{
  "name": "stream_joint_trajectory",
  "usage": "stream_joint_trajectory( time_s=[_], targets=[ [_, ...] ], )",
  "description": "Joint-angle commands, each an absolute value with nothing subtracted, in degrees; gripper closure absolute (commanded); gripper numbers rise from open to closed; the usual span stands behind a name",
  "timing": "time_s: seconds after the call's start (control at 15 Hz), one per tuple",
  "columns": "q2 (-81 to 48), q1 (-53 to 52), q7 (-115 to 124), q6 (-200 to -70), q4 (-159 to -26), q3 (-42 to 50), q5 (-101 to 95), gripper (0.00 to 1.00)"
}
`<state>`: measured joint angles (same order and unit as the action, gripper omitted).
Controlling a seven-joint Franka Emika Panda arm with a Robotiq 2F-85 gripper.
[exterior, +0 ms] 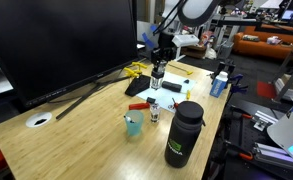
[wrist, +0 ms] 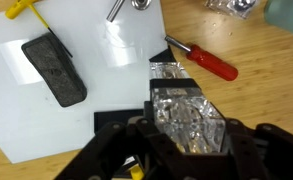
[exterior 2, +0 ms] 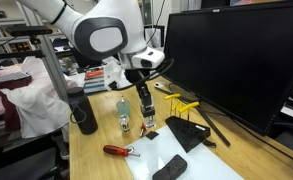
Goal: Take the glass bottle on the board and put it on the desk
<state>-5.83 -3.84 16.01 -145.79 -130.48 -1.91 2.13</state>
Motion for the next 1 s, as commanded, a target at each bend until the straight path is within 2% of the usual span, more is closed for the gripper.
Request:
stream_joint_trajectory(
  time_s=[0.0,0.4,0.93],
  targets=[
    [-2.52,-5.15,11.58,-144.71,-130.29,-3.56,0.17,0.74],
    [-5.73,-8.21,2.79,-144.48,-122.86,-7.24,-2.85,0.74],
    [-21.5,-9.69,-5.15,-145.98,-108.21,-8.06,-5.99,0.74]
  ],
)
